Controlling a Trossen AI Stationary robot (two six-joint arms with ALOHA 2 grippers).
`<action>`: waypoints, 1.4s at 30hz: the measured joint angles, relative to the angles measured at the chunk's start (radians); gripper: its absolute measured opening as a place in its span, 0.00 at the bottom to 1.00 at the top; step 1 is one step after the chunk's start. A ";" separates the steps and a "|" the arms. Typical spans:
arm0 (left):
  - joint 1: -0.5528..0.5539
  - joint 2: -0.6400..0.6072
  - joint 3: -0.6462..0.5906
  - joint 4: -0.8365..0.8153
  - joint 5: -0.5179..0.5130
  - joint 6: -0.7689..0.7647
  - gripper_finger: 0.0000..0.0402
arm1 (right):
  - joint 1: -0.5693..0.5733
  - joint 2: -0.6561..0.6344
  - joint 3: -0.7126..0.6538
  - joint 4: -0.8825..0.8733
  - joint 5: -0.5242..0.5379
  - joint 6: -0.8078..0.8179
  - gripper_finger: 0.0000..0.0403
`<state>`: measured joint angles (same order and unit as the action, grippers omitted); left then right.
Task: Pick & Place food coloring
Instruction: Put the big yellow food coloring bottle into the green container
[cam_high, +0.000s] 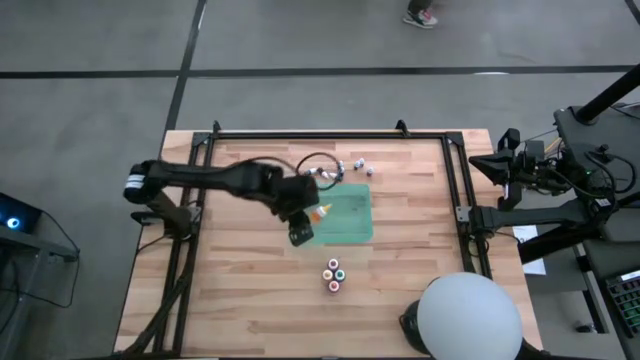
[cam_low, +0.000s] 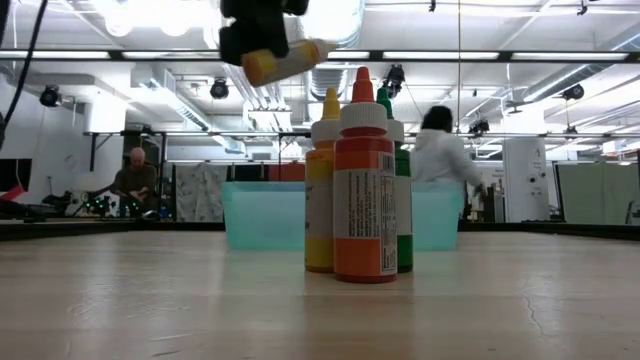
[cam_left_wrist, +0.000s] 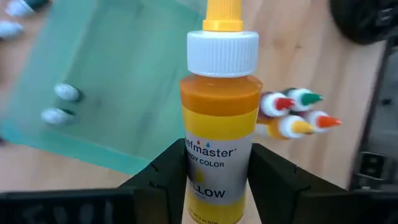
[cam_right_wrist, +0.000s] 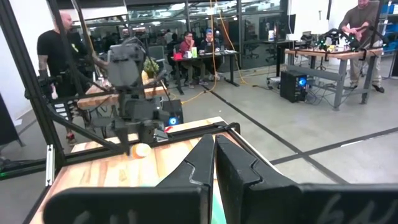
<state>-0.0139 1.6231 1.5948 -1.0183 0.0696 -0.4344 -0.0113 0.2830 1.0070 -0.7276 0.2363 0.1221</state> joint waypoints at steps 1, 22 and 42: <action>0.017 0.022 0.030 -0.022 0.000 0.030 0.31 | 0.000 0.000 0.000 0.000 0.000 -0.001 0.02; 0.248 0.198 0.286 -0.055 0.152 0.305 0.31 | 0.000 0.000 0.000 0.000 0.000 -0.002 0.02; 0.265 0.195 0.369 -0.033 0.203 0.263 0.31 | 0.000 0.000 0.000 0.002 0.000 0.000 0.02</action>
<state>0.2516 1.8179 1.9636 -1.0512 0.2726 -0.1712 -0.0113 0.2831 1.0069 -0.7253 0.2363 0.1218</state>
